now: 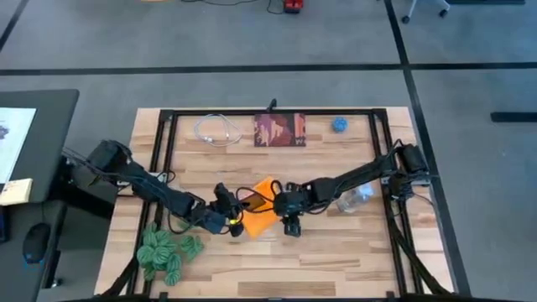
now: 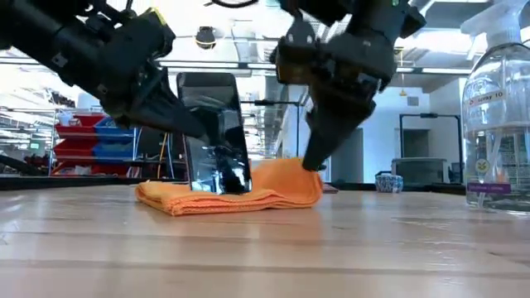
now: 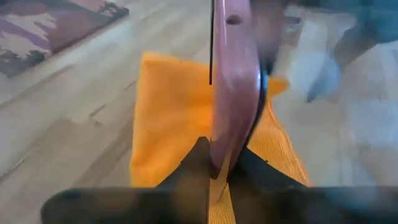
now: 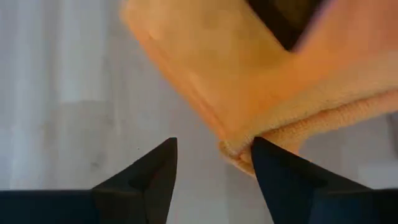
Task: Apply microfiber cloth
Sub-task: Wipe the front of the pink cellphone using microfiber cloth
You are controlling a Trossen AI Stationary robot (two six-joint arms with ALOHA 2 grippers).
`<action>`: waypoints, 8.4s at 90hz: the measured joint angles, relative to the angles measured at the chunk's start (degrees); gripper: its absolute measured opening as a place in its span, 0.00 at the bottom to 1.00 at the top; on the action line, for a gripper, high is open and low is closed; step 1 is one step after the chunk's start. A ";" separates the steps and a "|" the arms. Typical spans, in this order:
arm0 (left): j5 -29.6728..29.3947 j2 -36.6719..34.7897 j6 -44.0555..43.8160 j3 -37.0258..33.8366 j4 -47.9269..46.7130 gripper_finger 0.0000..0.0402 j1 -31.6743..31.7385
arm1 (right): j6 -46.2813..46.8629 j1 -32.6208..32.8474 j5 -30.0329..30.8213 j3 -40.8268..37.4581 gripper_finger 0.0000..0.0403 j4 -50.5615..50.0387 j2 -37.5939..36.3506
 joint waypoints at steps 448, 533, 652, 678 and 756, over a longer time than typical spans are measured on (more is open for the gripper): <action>7.61 -2.20 0.38 2.74 2.27 0.02 -2.59 | -45.43 10.51 39.87 -6.54 0.00 57.02 4.13; 7.46 -1.99 0.62 2.67 1.44 0.02 -3.28 | -51.92 14.01 55.09 -6.38 0.00 51.16 3.87; 4.92 -1.96 4.61 2.56 4.80 0.02 -3.99 | -34.98 9.27 32.81 -6.32 0.00 40.28 3.77; 4.59 -1.99 4.97 2.56 5.24 0.02 -4.02 | -28.83 9.79 33.51 -6.47 0.00 30.07 3.94; 1.29 -2.16 -2.08 2.76 16.19 0.02 -2.38 | -35.53 17.86 30.97 -6.49 0.00 38.99 1.27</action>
